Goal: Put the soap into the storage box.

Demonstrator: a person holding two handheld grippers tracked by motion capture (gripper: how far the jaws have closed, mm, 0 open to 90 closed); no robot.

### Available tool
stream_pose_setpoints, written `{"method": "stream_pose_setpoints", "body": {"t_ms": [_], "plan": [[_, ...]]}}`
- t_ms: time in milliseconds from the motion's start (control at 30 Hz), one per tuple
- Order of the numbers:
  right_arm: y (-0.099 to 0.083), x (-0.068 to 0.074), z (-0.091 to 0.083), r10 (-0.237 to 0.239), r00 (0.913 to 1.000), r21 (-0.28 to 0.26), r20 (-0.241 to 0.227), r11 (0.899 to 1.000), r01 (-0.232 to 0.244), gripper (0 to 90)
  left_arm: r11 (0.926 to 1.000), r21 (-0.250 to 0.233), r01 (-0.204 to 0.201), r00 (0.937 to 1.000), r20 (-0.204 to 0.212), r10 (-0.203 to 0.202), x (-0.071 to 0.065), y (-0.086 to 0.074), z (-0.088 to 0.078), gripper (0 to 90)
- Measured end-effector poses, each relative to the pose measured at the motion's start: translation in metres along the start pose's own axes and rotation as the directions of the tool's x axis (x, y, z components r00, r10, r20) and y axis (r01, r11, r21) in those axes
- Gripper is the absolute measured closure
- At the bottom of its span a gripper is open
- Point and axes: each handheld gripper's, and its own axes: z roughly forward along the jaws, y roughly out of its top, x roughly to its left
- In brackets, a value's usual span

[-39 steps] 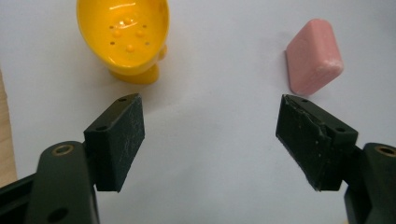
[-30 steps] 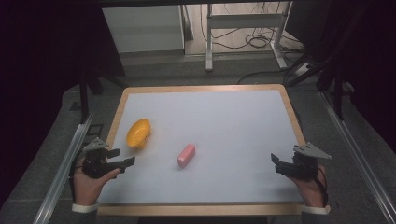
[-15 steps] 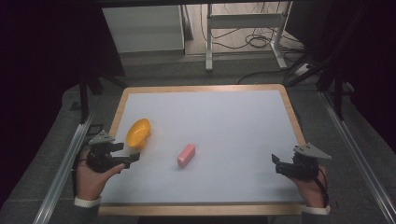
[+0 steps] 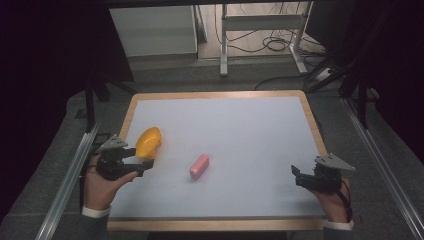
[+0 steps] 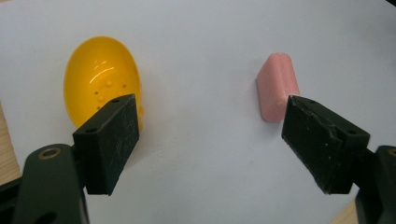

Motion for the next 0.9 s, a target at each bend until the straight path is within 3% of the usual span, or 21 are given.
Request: {"method": "stream_pose_setpoints", "body": {"t_ms": [900], "plan": [[-0.001,0.001,0.003,-0.009,0.9999,0.014,0.006,1.0,0.009,7.7,0.9966,0.067,-0.048,0.9988,0.017,0.047,-0.011,0.019,0.024,19.5]]}}
